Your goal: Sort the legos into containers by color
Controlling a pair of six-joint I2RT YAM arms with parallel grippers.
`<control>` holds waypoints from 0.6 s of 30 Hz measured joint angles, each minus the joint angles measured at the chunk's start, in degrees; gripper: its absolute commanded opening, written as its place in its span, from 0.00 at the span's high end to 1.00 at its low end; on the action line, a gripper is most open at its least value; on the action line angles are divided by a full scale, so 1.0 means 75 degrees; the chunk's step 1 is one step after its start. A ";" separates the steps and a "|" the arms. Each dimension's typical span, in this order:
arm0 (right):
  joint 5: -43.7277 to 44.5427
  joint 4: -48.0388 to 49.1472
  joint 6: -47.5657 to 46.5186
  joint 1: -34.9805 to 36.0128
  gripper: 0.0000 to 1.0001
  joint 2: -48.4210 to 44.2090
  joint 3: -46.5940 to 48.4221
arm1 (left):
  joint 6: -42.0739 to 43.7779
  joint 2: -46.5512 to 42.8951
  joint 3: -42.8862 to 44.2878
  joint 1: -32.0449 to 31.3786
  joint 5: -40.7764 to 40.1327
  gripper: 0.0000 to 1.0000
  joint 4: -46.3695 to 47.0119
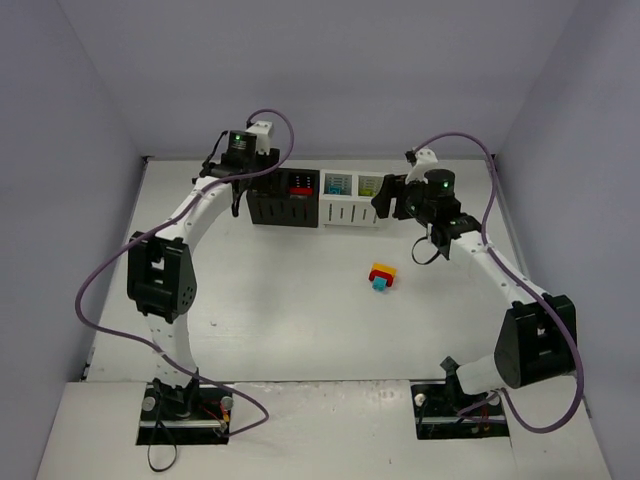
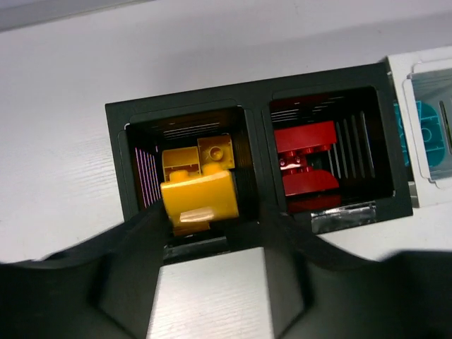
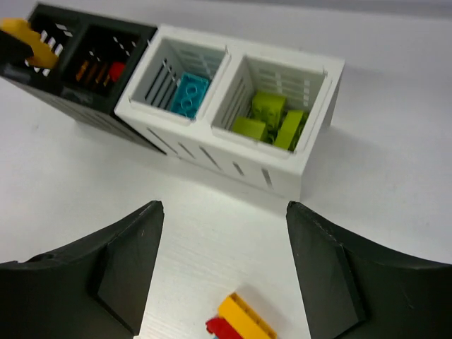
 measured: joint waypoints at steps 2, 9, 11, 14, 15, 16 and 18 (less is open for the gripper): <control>0.0006 -0.0125 0.0085 0.0003 0.33 -0.0093 -0.0303 | 0.0067 0.0213 0.0213 0.0000 -0.0061 0.34 -0.0102; 0.0026 -0.0306 0.0268 0.0003 0.34 -0.0321 -0.0784 | 0.0082 0.0277 0.0434 -0.0003 -0.0332 0.24 -0.0207; 0.0061 -0.0303 0.0341 0.0003 0.35 -0.0344 -0.0831 | 0.0093 0.0187 0.0428 -0.0050 -0.0367 0.24 -0.0297; 0.0157 -0.0300 0.0583 -0.0070 0.37 -0.0370 -0.0956 | 0.0149 -0.0160 0.0283 -0.0265 -0.0469 0.24 -0.0379; 0.0163 -0.0300 0.0600 -0.0076 0.37 -0.0370 -0.0965 | 0.0175 -0.0425 0.0125 -0.0431 -0.0513 0.24 -0.0443; 0.0169 -0.0303 0.0685 -0.0125 0.37 -0.0370 -0.1000 | 0.0195 -0.0659 -0.0044 -0.0629 -0.0600 0.24 -0.0393; 0.0230 -0.0356 0.0883 -0.0268 0.36 -0.0370 -0.1064 | 0.0169 -0.1209 -0.0536 -0.1110 -0.0731 0.24 -0.0376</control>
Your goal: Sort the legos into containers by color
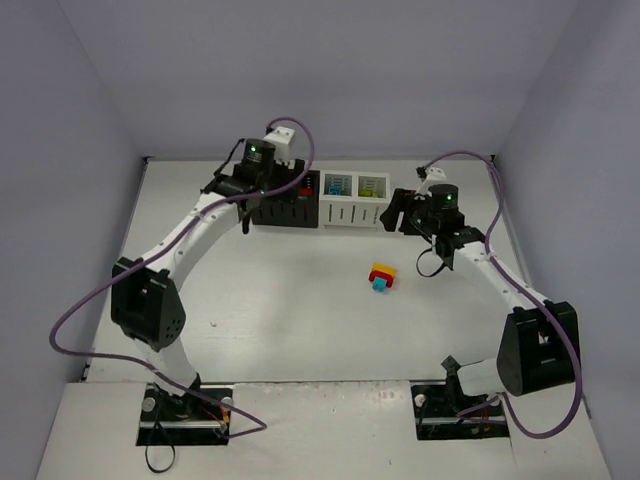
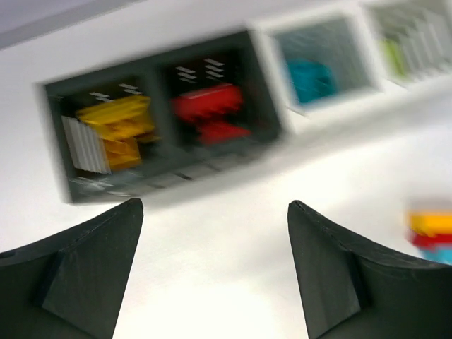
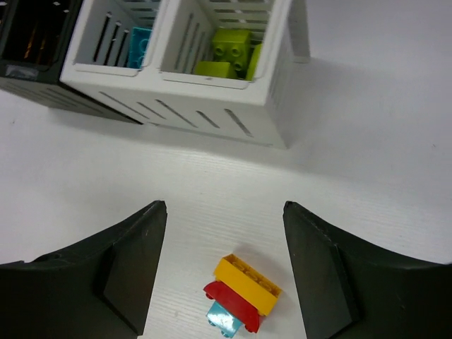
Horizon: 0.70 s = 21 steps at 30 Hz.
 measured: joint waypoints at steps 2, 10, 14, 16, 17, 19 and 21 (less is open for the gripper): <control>0.0125 -0.0064 0.0184 -0.0149 0.36 -0.0015 -0.0102 | -0.0111 -0.0516 -0.0530 -0.0644 -0.0050 0.23 0.0038; 0.0775 -0.0562 0.1131 -0.0726 0.35 -0.0108 -0.0647 | -0.1320 -0.1026 -0.2011 -0.2821 -0.0050 0.23 0.0254; 0.0851 -0.0746 0.1527 -0.1183 0.37 -0.0160 -0.0866 | -0.1763 -0.0568 -0.2069 -0.3448 -0.0254 0.23 0.0452; 0.0892 -0.0799 0.1623 -0.1227 0.38 -0.0277 -0.1005 | -0.1923 -0.0329 -0.2069 -0.3672 -0.0315 0.23 0.0560; 0.0918 -0.0836 0.1655 -0.1218 0.38 -0.0329 -0.1058 | -0.1993 -0.0210 -0.2069 -0.3780 -0.0341 0.23 0.0629; 0.0962 -0.0941 0.1714 -0.1218 0.38 -0.0484 -0.1160 | -0.2104 -0.0029 -0.2069 -0.3975 -0.0423 0.23 0.0775; 0.0979 -0.1000 0.1792 -0.1221 0.38 -0.0565 -0.1201 | -0.2171 0.0140 -0.2069 -0.4147 -0.0536 0.24 0.0921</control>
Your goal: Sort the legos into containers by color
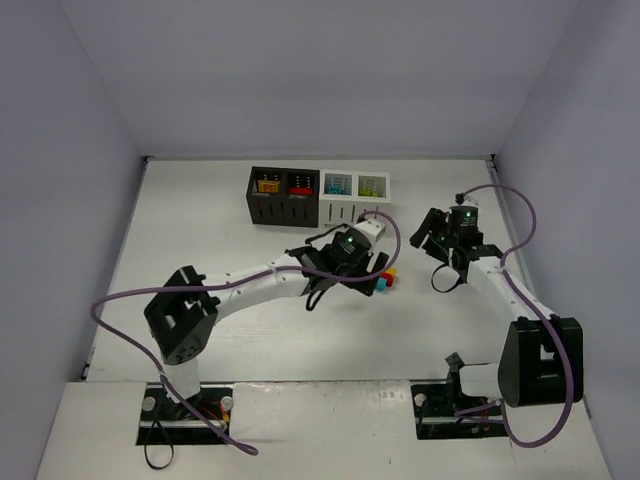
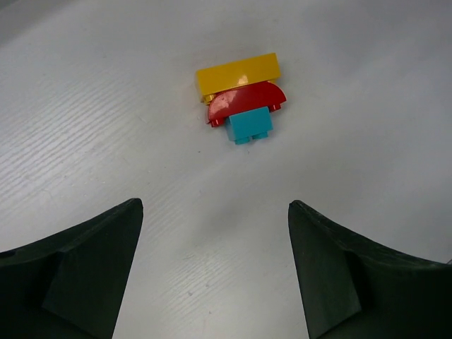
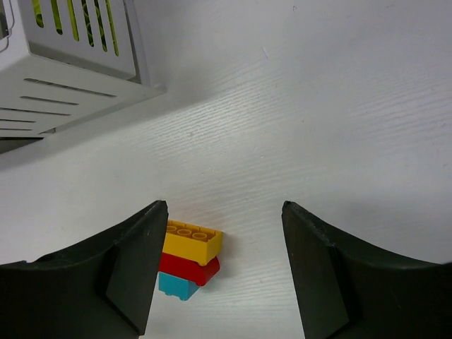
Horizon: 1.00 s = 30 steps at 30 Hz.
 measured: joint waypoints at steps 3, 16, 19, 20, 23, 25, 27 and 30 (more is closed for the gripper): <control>0.0020 -0.0082 0.0119 -0.0029 0.38 -0.0055 -0.0009 | -0.0093 0.0382 0.0143 -0.0294 -0.0254 0.29 0.0117; 0.0079 -0.0201 0.0370 -0.0312 0.38 -0.0356 -0.0093 | -0.0210 0.2273 0.1110 -0.0694 -0.0892 0.43 0.0487; 0.0076 -0.0254 0.0373 -0.0315 0.38 -0.0405 -0.0117 | -0.0181 0.2538 0.1271 -0.0694 -0.1055 0.46 0.0536; 0.0076 -0.0256 0.0373 -0.0315 0.38 -0.0408 -0.0119 | -0.0154 0.2605 0.1303 -0.0697 -0.1122 0.47 0.0562; 0.0076 -0.0265 0.0373 -0.0315 0.38 -0.0425 -0.0131 | -0.0096 0.2731 0.1370 -0.0694 -0.1276 0.50 0.0580; 0.0073 -0.0265 0.0373 -0.0315 0.38 -0.0434 -0.0131 | -0.0067 0.2763 0.1402 -0.0694 -0.1393 0.52 0.0589; 0.0073 -0.0265 0.0370 -0.0315 0.38 -0.0440 -0.0131 | -0.0023 0.2809 0.1466 -0.0694 -0.1478 0.55 0.0612; 0.0073 -0.0265 0.0364 -0.0315 0.38 -0.0440 -0.0131 | 0.0058 0.2897 0.1553 -0.0694 -0.1606 0.63 0.0717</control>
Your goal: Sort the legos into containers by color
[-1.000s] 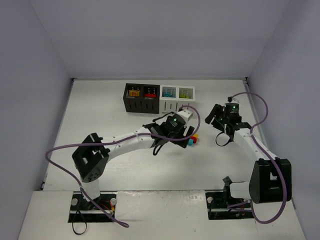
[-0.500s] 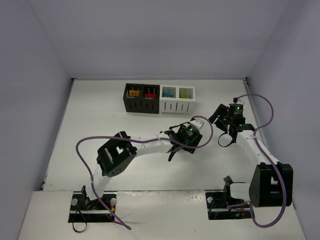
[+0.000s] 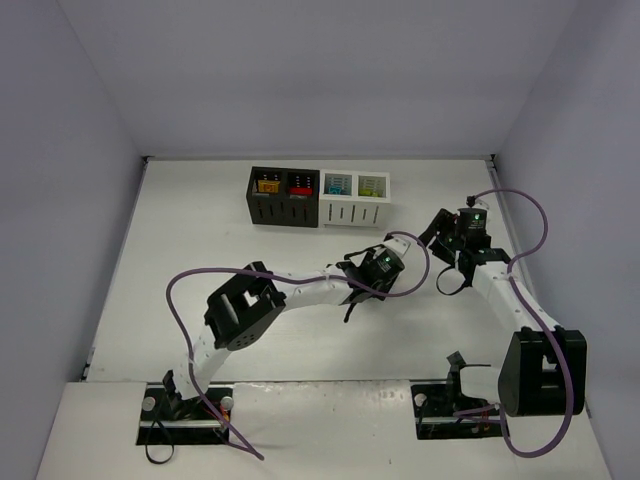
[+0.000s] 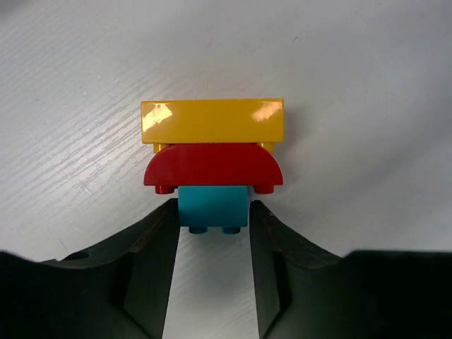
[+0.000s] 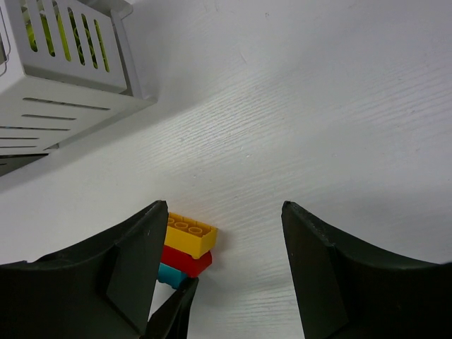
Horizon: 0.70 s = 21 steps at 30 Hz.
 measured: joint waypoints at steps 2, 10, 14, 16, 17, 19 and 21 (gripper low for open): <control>-0.0003 0.0000 -0.0020 0.0000 0.39 0.0000 -0.0003 | 0.0058 0.0044 0.0006 0.0000 -0.0052 0.70 0.0076; -0.0396 0.0000 -0.0268 0.0000 0.46 0.0000 -0.0003 | 0.0393 -0.0017 -0.0405 0.0009 -0.0122 0.99 0.0845; -0.1003 0.0003 -0.0490 0.0000 0.47 0.0044 -0.0003 | 0.0839 -0.0682 -0.1649 0.0105 0.0041 1.00 0.1757; -0.1489 0.0009 -0.0603 0.0000 0.47 0.0146 -0.0003 | 0.1163 -0.1256 -0.2547 0.0245 0.0318 1.00 0.2168; -0.1746 0.0009 -0.0656 0.0000 0.46 0.0204 -0.0003 | 0.1326 -0.1562 -0.2984 0.0353 0.0484 1.00 0.2355; -0.2331 0.0017 -0.0764 0.0003 0.42 0.0347 -0.0003 | 0.1737 -0.2209 -0.3838 0.0670 0.0953 1.00 0.2818; -0.2955 0.0073 -0.0836 0.0073 0.39 0.0475 0.0009 | 0.2148 -0.2908 -0.4593 0.1043 0.1504 1.00 0.3287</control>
